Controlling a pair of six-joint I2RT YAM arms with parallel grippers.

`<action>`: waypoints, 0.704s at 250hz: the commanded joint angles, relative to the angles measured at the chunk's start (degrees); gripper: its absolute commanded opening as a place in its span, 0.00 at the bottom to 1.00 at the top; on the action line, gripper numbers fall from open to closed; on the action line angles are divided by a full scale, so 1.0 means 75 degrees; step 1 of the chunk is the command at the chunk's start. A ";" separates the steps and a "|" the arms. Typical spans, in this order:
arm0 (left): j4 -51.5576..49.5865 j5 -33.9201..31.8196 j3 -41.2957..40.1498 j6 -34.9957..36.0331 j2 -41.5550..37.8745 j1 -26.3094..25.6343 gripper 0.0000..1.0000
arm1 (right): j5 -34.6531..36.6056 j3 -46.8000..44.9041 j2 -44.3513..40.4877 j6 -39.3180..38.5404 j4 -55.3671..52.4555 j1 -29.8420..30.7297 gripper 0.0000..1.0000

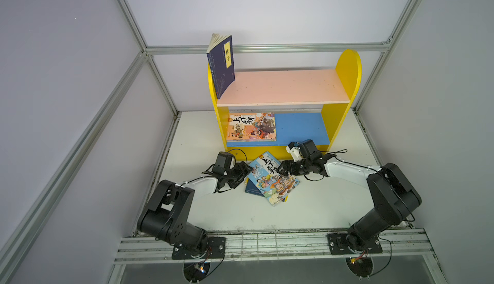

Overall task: Stacking books/files
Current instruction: Move the book among the books.

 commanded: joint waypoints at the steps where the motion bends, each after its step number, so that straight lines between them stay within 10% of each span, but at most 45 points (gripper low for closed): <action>1: 0.0130 0.0062 0.0022 0.0144 0.0042 0.0007 0.80 | -0.0089 0.0116 0.0099 -0.0080 0.0124 0.0094 0.88; 176: 0.0201 -0.0091 -0.0146 0.0231 0.0123 0.0013 0.79 | -0.0076 0.0274 0.0291 0.0179 0.0251 0.0639 0.87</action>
